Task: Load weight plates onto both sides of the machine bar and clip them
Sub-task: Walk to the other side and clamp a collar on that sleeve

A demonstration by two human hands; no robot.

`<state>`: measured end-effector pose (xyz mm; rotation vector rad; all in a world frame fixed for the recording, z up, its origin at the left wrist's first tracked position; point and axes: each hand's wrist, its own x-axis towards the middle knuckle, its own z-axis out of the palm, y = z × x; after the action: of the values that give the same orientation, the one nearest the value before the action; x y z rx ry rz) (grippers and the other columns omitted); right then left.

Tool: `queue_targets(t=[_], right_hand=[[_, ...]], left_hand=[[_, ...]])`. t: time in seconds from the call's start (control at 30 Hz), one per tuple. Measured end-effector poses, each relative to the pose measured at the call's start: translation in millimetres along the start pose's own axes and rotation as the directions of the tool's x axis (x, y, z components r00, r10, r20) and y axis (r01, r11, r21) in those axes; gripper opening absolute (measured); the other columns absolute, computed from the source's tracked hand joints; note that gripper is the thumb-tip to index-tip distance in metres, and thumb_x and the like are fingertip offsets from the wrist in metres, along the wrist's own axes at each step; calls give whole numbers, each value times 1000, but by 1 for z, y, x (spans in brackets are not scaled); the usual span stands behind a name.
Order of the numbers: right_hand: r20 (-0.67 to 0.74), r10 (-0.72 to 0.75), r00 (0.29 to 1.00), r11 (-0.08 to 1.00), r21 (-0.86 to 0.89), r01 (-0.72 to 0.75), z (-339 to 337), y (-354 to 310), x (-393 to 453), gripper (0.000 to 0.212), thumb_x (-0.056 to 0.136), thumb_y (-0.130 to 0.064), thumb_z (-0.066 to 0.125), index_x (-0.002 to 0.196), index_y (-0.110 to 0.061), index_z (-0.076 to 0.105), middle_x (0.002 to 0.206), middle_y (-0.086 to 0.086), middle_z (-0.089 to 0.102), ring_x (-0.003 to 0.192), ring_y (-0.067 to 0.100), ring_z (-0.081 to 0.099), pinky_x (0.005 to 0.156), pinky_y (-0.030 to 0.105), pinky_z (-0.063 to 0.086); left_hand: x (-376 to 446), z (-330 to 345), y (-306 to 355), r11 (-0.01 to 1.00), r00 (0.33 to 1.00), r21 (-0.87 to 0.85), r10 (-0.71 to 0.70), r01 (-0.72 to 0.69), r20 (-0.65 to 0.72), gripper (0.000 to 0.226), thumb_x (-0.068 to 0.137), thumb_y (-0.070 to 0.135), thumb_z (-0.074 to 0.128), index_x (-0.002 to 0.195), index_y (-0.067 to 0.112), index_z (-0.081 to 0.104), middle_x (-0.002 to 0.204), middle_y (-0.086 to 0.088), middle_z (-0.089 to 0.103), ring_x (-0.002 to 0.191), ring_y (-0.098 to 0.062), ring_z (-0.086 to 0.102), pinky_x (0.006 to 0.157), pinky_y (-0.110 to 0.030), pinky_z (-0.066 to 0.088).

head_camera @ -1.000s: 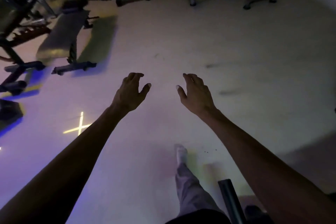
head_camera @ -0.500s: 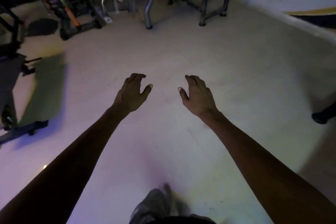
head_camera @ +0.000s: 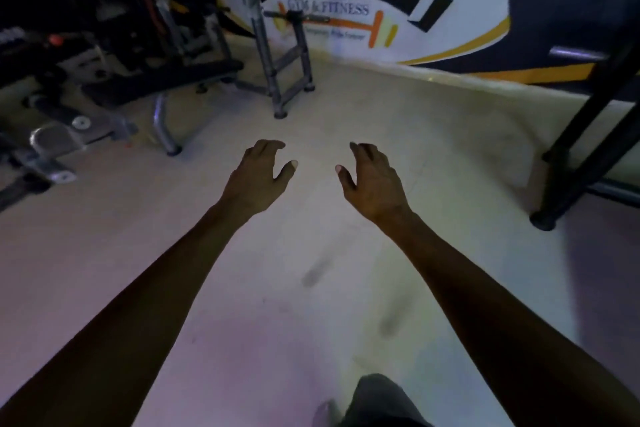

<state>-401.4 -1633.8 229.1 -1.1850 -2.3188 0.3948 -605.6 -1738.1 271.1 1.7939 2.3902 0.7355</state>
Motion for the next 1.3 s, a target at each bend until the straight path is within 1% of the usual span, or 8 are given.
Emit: queue_targets(t=[0.33,0.5,0.6,0.77,0.93,1.07,1.2,1.3], right_hand=[[-236,176,956,974,-101,-204,-5,95,212,57,102,-45,50,147,-12,44,148,12,49,134,30,49,98,51,52],[-358,235,904,952,-102,-287,-33,151,317,55,100,-44,54,144,-12,47,144,13,54,130,31,54,97,52,54],[-448,252,858,940,-97,-327,-60,181,369,52,99,-40,57,142,-11,48,141,12,56,126,29,56,96,48,55],[-578,284,765,887,-144,-438,-103,242,436,54,100,-39,56,143,-7,48,143,15,53,128,34,53,92,48,53],[-702,277,656,815,-189,-547,-147,306,487,51,99,-38,56,140,-7,51,137,13,56,122,35,56,88,50,55],[-770,262,581,771,-195,-607,-185,343,526,47,101,-40,52,138,-13,51,134,8,55,119,30,56,91,46,53],[-836,274,476,708,-160,-688,-232,375,566,43,100,-39,52,134,-14,52,135,7,54,121,31,54,88,42,51],[-884,236,403,657,-161,-737,-269,400,589,40,101,-37,54,135,-15,53,135,7,54,121,27,54,88,31,43]], left_hand=[[288,58,8,953,956,-96,292,-288,32,49,103,43,55,141,12,54,147,-11,52,135,-31,50,107,-48,47],[431,78,48,901,904,-104,426,-421,36,49,102,40,58,140,10,54,142,-12,55,132,-32,54,105,-48,49],[506,89,89,862,869,-125,494,-491,-4,47,101,36,62,140,9,55,141,-12,57,132,-30,53,103,-44,48],[615,116,160,753,777,-232,629,-616,-22,46,102,40,59,139,13,55,140,-6,56,129,-29,54,96,-43,50],[705,154,237,633,688,-354,725,-689,-42,67,93,60,43,141,16,54,145,-4,55,133,-27,53,96,-42,50],[778,180,300,483,574,-434,813,-761,-101,58,98,52,50,143,15,52,145,-3,56,134,-27,53,100,-41,50],[848,194,372,343,447,-471,886,-813,-126,47,104,40,56,143,14,51,146,-6,54,134,-30,52,103,-43,47],[894,203,428,239,366,-525,918,-817,-151,49,103,45,54,142,15,52,146,-5,53,135,-28,52,108,-47,46]])
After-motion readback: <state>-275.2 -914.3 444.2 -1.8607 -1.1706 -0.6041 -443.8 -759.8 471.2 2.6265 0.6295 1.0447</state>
